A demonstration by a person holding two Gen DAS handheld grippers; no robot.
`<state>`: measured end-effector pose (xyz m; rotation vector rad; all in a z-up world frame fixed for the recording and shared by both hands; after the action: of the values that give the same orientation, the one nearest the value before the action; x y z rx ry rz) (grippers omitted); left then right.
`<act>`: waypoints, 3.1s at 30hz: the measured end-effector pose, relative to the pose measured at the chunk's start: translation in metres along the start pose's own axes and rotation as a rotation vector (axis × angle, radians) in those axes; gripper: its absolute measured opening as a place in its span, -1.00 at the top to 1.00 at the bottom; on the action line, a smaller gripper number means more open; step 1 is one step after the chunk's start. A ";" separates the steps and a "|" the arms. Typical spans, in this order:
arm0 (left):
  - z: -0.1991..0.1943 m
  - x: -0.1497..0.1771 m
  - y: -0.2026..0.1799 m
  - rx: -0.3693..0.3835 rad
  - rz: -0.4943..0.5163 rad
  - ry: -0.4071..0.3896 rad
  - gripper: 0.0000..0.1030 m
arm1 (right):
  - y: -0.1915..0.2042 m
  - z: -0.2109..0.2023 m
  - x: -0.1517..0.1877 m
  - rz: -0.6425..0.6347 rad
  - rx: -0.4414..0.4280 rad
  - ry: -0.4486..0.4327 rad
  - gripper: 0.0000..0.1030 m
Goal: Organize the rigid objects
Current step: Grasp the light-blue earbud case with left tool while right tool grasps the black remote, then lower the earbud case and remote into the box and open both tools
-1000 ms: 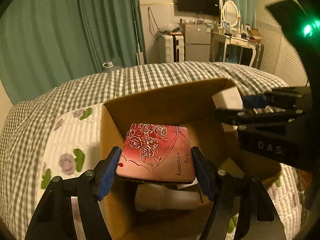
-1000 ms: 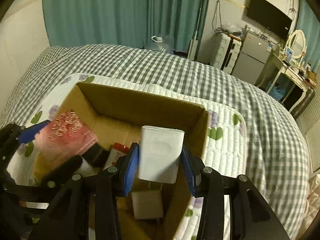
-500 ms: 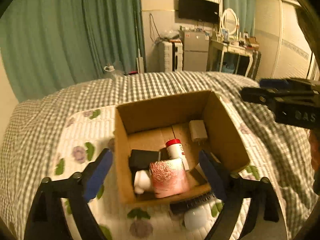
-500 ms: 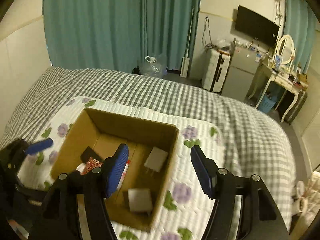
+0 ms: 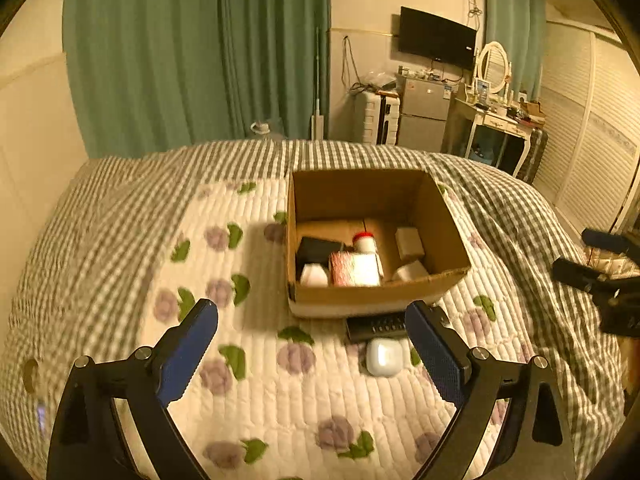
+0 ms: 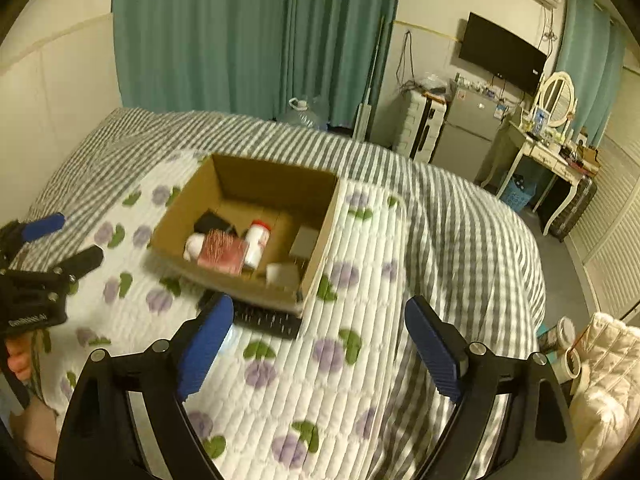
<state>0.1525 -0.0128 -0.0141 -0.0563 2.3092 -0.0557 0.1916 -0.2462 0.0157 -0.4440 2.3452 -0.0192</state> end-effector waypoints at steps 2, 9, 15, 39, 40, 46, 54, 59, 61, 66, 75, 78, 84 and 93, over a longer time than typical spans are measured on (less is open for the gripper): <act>0.010 0.011 -0.005 -0.018 -0.010 0.012 -0.87 | 0.001 0.009 0.012 0.004 -0.015 0.012 -0.71; 0.063 0.035 -0.017 -0.111 -0.064 0.041 -0.87 | 0.003 0.073 0.034 -0.065 -0.044 0.061 -0.71; 0.120 0.057 -0.036 -0.136 -0.156 0.128 -0.87 | -0.009 0.131 0.038 -0.088 -0.038 0.095 -0.71; 0.104 0.074 -0.004 -0.067 -0.126 0.210 0.11 | 0.043 0.151 0.053 -0.325 -0.082 0.025 -0.70; 0.101 0.071 0.000 -0.090 -0.103 0.197 0.11 | 0.054 0.151 0.056 -0.343 -0.096 0.028 -0.70; 0.113 0.074 0.025 -0.090 -0.114 0.225 0.11 | 0.111 0.172 0.072 -0.471 -0.122 0.062 -0.49; 0.127 0.088 0.044 -0.040 -0.141 0.249 0.11 | 0.144 0.216 0.074 -0.501 -0.107 0.108 -0.35; 0.127 0.090 0.046 -0.010 -0.137 0.245 0.11 | 0.136 0.215 0.068 -0.464 -0.089 0.138 0.17; 0.119 0.090 0.046 -0.011 -0.122 0.232 0.11 | 0.133 0.210 0.067 -0.470 -0.094 0.145 0.30; 0.102 0.088 0.050 0.006 -0.124 0.209 0.11 | 0.140 0.172 0.067 -0.408 -0.175 0.211 0.58; 0.057 0.090 0.051 0.059 -0.110 0.184 0.11 | 0.142 0.120 0.088 -0.315 -0.149 0.264 0.65; 0.043 0.091 0.051 0.064 -0.093 0.174 0.11 | 0.142 0.103 0.094 -0.294 -0.130 0.248 0.65; 0.019 0.064 0.041 0.095 -0.054 0.120 0.11 | 0.138 0.047 0.053 -0.288 -0.097 0.116 0.65; 0.017 -0.025 0.017 0.177 -0.024 0.035 0.11 | 0.110 0.008 -0.043 -0.176 -0.068 -0.098 0.65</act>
<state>0.1812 0.0054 -0.0080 0.0074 2.3296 -0.2743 0.1920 -0.1279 0.0233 -0.6695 2.2094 -0.0007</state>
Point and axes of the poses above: each gripper's, at about its wrist camera, not at the fingertips, and z roughly the way its jaws point, y to its left, x to its underside, the point moved 6 cm from there along z, roughly the way its jaws point, and after that the axes turned 5 degrees about x, right-handed, at the moved point
